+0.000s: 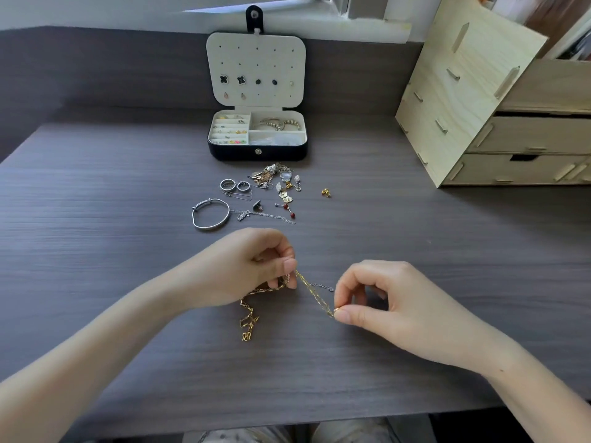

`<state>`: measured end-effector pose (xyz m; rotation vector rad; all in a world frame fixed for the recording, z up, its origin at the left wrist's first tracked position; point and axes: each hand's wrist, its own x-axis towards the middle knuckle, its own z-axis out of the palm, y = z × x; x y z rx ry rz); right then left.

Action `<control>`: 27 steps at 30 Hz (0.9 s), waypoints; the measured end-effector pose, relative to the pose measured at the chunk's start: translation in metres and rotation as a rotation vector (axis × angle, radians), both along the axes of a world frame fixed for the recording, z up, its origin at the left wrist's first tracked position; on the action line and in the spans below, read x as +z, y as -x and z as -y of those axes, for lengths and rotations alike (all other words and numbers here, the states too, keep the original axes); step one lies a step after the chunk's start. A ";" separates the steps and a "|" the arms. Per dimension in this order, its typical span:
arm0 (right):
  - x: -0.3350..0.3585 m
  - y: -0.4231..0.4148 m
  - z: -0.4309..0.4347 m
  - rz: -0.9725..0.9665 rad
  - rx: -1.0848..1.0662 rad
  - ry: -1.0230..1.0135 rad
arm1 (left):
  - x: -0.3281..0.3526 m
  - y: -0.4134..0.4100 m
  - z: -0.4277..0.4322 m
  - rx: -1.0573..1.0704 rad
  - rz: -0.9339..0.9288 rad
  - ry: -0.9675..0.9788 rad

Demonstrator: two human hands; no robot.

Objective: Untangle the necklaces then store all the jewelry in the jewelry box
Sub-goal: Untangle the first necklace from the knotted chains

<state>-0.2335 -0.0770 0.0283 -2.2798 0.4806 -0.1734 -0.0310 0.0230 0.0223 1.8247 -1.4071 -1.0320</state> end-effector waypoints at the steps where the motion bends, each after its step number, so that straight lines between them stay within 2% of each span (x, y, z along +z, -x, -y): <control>1: -0.002 0.000 0.000 -0.016 0.013 0.034 | 0.001 -0.001 0.000 -0.013 -0.015 -0.013; 7: -0.008 -0.001 0.001 -0.085 0.083 0.165 | 0.003 -0.002 0.002 -0.048 0.030 -0.054; 10: -0.010 -0.006 0.004 -0.033 0.004 0.234 | 0.001 -0.001 0.001 0.001 0.045 -0.006; 15: -0.018 -0.024 0.006 -0.045 -0.073 0.410 | -0.007 0.000 -0.014 0.074 0.305 0.171; 19: -0.018 -0.028 0.007 -0.094 -0.040 0.452 | -0.023 -0.002 -0.029 -0.032 0.529 0.273; 27: -0.006 -0.017 0.022 0.036 -0.178 0.283 | -0.037 0.001 -0.043 0.000 0.630 0.326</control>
